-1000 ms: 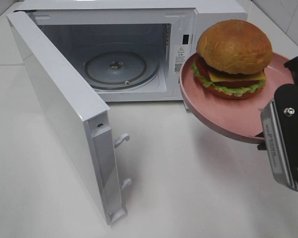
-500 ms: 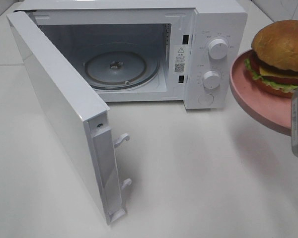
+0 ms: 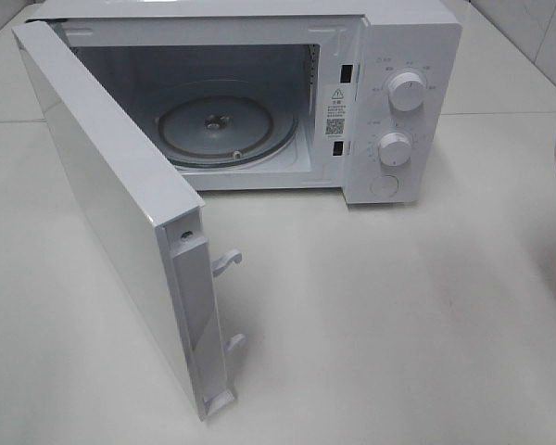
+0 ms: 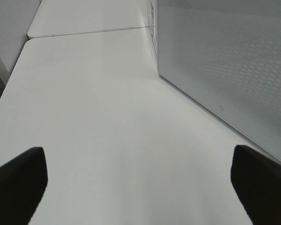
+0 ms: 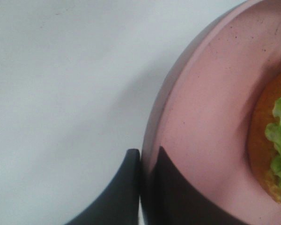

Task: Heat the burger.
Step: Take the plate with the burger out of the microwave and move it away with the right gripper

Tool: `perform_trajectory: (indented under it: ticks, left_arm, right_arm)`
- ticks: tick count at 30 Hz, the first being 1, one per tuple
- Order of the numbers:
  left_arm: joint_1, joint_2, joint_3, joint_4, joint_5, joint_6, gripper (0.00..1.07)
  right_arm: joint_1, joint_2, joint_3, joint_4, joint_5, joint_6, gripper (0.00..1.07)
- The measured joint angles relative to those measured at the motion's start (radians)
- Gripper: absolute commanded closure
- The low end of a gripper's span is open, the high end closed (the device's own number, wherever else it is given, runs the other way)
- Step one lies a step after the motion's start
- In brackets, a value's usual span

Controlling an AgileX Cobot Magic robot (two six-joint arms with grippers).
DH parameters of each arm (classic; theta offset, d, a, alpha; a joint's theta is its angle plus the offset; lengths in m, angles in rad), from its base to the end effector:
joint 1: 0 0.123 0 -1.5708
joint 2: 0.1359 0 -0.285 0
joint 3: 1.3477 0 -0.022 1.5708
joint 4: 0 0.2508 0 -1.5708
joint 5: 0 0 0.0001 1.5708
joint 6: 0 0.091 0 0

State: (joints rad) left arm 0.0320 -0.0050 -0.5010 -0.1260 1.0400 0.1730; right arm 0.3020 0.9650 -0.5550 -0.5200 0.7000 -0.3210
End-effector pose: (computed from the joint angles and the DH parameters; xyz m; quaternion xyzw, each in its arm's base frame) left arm -0.0049 -0.0100 0.2797 0.0614 0.8423 -0.0082 0.5355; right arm 0.1667 0.0214 0.2480 -0.4227 0.8413 -0.2151 0.2595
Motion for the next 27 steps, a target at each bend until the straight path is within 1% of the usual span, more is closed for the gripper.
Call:
perform_trajectory:
  ticks: [1,2,4,6,7,9,12,14,16,17,18,20,21,22,27]
  left_arm:
    - [0.0,0.0,0.0,0.0,0.0,0.0,0.06]
    - [0.0,0.0,0.0,0.0,0.0,0.0,0.06]
    - [0.0,0.0,0.0,0.0,0.0,0.0,0.06]
    - [0.0,0.0,0.0,0.0,0.0,0.0,0.06]
    - [0.0,0.0,0.0,0.0,0.0,0.0,0.06]
    - [0.0,0.0,0.0,0.0,0.0,0.0,0.06]
    - [0.0,0.0,0.0,0.0,0.0,0.0,0.06]
    - [0.0,0.0,0.0,0.0,0.0,0.0,0.06]
    - [0.0,0.0,0.0,0.0,0.0,0.0,0.06]
    - [0.0,0.0,0.0,0.0,0.0,0.0,0.06]
    - [0.0,0.0,0.0,0.0,0.0,0.0,0.06]
    - [0.0,0.0,0.0,0.0,0.0,0.0,0.06]
    - [0.0,0.0,0.0,0.0,0.0,0.0,0.06]
    - [0.0,0.0,0.0,0.0,0.0,0.0,0.06]
    - [0.0,0.0,0.0,0.0,0.0,0.0,0.06]
  right_arm:
    - [0.0,0.0,0.0,0.0,0.0,0.0,1.07]
    - [-0.018,0.017,0.0,-0.017,0.0,0.063,1.07]
    - [-0.024,0.027,0.0,-0.028,0.0,0.094,1.07]
    - [-0.04,0.066,0.0,-0.076,-0.002,0.2,1.07]
    - [-0.04,0.066,0.0,-0.076,-0.002,0.2,1.07]
    - [-0.04,0.096,0.0,-0.115,-0.003,0.284,1.06]
    - [-0.04,0.108,0.0,-0.132,-0.004,0.314,1.06]
    - [-0.04,0.153,0.0,-0.21,-0.009,0.449,1.06]
    - [-0.04,0.165,0.0,-0.231,-0.009,0.49,1.06]
    - [-0.04,0.192,0.0,-0.27,-0.01,0.574,1.06]
    - [-0.04,0.192,0.0,-0.27,-0.01,0.574,1.06]
    - [-0.04,0.236,0.0,-0.308,-0.016,0.684,1.06]
    - [-0.04,0.236,0.0,-0.308,-0.016,0.684,1.06]
    - [-0.04,0.265,0.0,-0.325,-0.021,0.745,1.06]
    - [-0.05,0.329,0.0,-0.348,-0.043,0.848,1.06]
